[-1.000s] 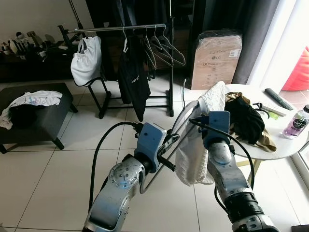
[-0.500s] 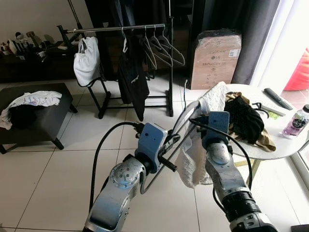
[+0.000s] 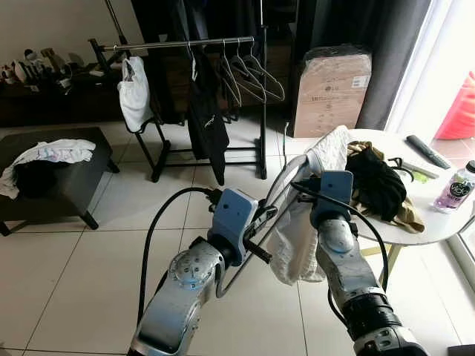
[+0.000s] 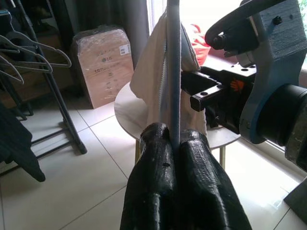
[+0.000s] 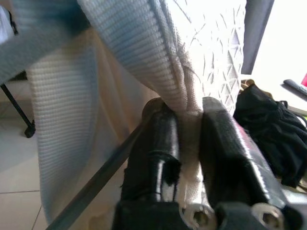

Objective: Hang hanger

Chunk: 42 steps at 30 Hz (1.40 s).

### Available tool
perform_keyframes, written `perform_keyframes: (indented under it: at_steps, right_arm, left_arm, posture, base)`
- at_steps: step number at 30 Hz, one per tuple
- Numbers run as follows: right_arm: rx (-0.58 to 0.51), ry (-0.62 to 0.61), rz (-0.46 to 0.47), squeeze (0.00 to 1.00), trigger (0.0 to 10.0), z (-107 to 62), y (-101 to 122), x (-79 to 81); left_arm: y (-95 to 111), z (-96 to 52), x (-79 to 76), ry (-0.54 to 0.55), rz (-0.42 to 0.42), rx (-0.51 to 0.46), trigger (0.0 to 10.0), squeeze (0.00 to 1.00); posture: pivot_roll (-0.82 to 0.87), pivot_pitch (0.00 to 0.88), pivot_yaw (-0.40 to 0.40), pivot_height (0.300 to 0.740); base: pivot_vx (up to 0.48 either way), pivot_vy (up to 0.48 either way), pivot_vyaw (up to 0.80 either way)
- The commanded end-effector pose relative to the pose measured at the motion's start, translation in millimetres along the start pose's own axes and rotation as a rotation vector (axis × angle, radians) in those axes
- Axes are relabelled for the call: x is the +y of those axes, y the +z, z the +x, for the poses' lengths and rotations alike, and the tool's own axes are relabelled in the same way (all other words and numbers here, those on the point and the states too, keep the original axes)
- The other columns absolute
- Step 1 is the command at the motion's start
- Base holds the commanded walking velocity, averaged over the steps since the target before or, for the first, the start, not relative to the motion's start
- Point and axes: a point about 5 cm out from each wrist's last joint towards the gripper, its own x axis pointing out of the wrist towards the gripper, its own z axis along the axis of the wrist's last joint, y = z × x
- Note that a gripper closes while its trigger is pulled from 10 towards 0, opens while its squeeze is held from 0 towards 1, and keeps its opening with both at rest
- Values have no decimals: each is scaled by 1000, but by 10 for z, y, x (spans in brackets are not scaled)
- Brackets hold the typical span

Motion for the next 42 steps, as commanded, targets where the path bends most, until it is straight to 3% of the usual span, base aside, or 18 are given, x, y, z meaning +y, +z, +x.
perform_keyframes:
  at_steps: [1, 9, 18, 28, 34, 38, 42]
  right_arm:
    - [-16, 16, 13, 0, 0, 8, 42, 39]
    - [-52, 71, 25, 0, 0, -36, 97, 27]
    - [-179, 333, 22, 0, 0, -242, 361, 145]
    - [-201, 561, -117, 0, 0, -532, 373, 233]
    - [-203, 555, -294, 0, 0, -484, 367, 174]
    - [-257, 629, -297, 0, 0, -537, 530, 214]
    - [-283, 815, -295, 0, 0, -759, 616, 350]
  left_arm:
    - [138, -3, 5, 5, 19, -67, 10000, 0]
    - [124, -3, 17, 16, 19, -61, 10000, 0]
    - [65, 11, 67, 55, 27, -26, 10000, 0]
    - [5, 22, 100, 78, -13, 16, 10000, 0]
    - [11, 9, 101, 73, -72, 19, 10000, 0]
    - [5, 11, 182, 120, -67, 25, 10000, 0]
    - [17, 38, 240, 183, -67, 20, 10000, 0]
  posture:
    - [-35, 100, 54, 740]
    - [-37, 101, 49, 740]
    - [-50, 102, 44, 740]
    - [-61, 102, 45, 740]
    - [-54, 99, 46, 740]
    - [-56, 100, 45, 740]
    - [-63, 103, 44, 740]
  base:
    - [0, 0, 0]
    - [0, 0, 0]
    - [0, 0, 0]
    - [0, 0, 0]
    - [0, 0, 0]
    - [0, 0, 0]
    - [0, 0, 0]
